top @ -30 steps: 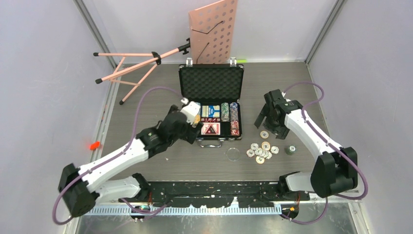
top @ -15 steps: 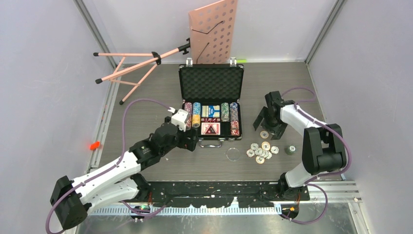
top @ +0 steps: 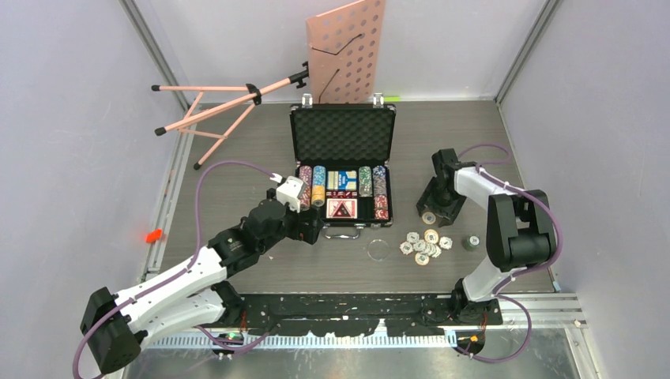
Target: Pack up texas hold em set
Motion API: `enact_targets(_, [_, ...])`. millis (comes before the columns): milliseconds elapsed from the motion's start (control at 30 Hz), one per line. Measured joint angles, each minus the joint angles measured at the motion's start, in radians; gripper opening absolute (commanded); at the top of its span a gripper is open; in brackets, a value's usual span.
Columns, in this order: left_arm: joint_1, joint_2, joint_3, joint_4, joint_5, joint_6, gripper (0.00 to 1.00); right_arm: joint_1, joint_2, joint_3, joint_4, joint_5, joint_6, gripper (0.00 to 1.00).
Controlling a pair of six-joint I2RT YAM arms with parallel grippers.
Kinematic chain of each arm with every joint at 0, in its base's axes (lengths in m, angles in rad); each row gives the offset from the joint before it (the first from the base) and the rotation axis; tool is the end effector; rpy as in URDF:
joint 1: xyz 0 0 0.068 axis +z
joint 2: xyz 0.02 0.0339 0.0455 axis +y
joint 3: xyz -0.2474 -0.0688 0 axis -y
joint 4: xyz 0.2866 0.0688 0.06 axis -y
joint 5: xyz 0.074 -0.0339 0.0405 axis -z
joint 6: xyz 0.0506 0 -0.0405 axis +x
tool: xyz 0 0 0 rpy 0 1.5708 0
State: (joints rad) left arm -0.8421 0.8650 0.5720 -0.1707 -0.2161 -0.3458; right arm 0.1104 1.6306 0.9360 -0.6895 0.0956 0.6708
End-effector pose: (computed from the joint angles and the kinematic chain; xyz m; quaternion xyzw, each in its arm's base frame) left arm 0.1823 -0.1880 0.2213 0.1528 0.8337 -0.2165 0.4845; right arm 0.3151 0.0301 0.1009 0.2793 0.9545 -0.0085 0.1042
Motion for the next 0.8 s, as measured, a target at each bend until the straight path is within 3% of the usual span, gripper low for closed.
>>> enact_targets(300, [0.000, 0.000, 0.000, 0.002, 0.000, -0.014, 0.99, -0.006, 0.038, 0.037, -0.019, -0.018, -0.010, 0.47])
enact_targets(467, [0.000, 0.000, 0.000, 0.002, 0.000, -0.014, 0.99, -0.008, 0.049, 0.048, -0.028, -0.030, -0.014, 0.27])
enact_targets(667, [0.000, 0.004, 0.000, 0.002, 0.002, -0.016, 0.97, -0.008, 0.040, 0.042, -0.024, -0.039, -0.014, 0.24])
enact_targets(800, [0.000, 0.032, 0.000, 0.005, 0.024, -0.037, 0.89, -0.010, 0.014, 0.019, -0.007, -0.058, -0.009, 0.22])
